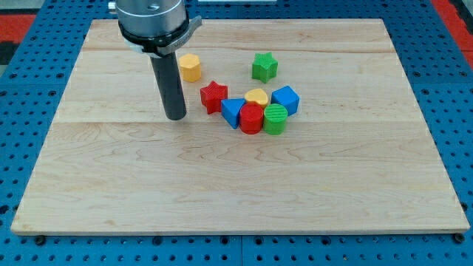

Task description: Move the red star towards the right a bit

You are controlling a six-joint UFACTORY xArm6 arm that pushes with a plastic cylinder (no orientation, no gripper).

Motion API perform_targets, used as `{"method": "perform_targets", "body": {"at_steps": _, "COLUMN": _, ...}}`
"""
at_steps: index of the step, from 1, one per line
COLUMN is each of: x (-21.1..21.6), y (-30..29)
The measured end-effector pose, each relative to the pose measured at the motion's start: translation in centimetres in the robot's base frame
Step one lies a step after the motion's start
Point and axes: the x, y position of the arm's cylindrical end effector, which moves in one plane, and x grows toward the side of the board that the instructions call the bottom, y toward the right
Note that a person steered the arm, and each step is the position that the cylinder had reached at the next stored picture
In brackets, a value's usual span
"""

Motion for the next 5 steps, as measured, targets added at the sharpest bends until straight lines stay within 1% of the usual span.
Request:
{"method": "perform_targets", "body": {"at_steps": 3, "x": -3.2, "y": 2.1}}
{"method": "perform_targets", "body": {"at_steps": 5, "x": -3.8, "y": 3.7}}
